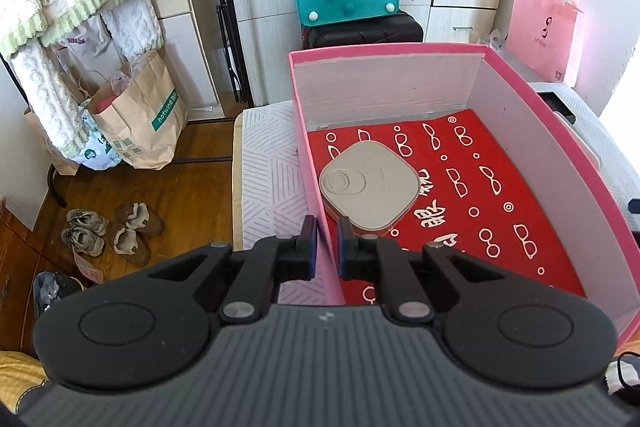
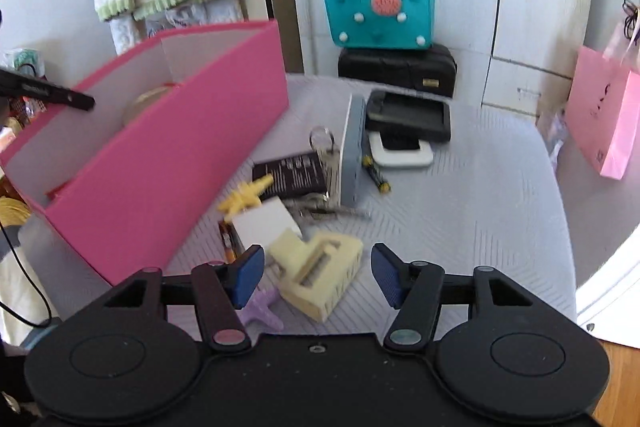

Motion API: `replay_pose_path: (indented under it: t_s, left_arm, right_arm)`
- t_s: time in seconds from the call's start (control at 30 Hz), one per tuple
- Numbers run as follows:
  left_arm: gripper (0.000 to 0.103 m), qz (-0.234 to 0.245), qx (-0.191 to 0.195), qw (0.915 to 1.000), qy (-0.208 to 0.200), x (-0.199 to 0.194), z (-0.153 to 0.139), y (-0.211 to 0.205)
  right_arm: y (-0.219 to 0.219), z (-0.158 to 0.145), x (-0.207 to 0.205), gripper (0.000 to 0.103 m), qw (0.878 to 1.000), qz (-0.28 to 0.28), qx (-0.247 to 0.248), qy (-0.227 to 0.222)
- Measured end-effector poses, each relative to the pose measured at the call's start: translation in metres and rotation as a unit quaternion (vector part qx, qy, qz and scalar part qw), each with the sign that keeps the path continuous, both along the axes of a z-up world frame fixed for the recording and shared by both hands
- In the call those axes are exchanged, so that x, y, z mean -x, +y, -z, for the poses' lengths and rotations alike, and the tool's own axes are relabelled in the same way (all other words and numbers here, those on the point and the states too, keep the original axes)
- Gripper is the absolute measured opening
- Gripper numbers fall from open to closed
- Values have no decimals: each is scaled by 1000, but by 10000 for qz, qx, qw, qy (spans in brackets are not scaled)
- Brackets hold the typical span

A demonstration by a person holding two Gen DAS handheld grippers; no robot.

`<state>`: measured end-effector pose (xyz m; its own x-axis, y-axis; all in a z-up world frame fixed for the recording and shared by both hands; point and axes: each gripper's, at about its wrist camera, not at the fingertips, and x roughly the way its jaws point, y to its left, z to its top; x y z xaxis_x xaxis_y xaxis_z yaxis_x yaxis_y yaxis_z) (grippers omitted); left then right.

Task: Organize rigid objects
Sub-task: 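Move the right gripper back to the cream hair claw clip and grasp it, then carry the cream claw clip into the pink box and open the right gripper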

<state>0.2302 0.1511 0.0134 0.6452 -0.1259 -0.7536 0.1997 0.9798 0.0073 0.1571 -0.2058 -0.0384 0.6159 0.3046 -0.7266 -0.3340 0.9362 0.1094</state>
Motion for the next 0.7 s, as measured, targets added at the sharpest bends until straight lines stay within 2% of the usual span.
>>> replay_pose_path:
  t_s: [0.2, 0.27, 0.47, 0.7]
  left_arm:
    - [9, -33, 15, 10000, 26, -1, 0, 1]
    - [9, -49, 36, 10000, 37, 0, 0, 1]
    - [9, -39, 19, 10000, 55, -1, 0, 1]
    - [9, 14, -55, 10000, -47, 3, 2, -1]
  right_arm:
    - [3, 25, -7, 64, 9998, 34, 106, 153]
    - [3, 28, -8, 59, 9999, 61, 39, 108]
    - [8, 23, -5, 57, 9994, 77, 330, -17]
    - [-9, 2, -13, 57, 9989, 451, -84, -88]
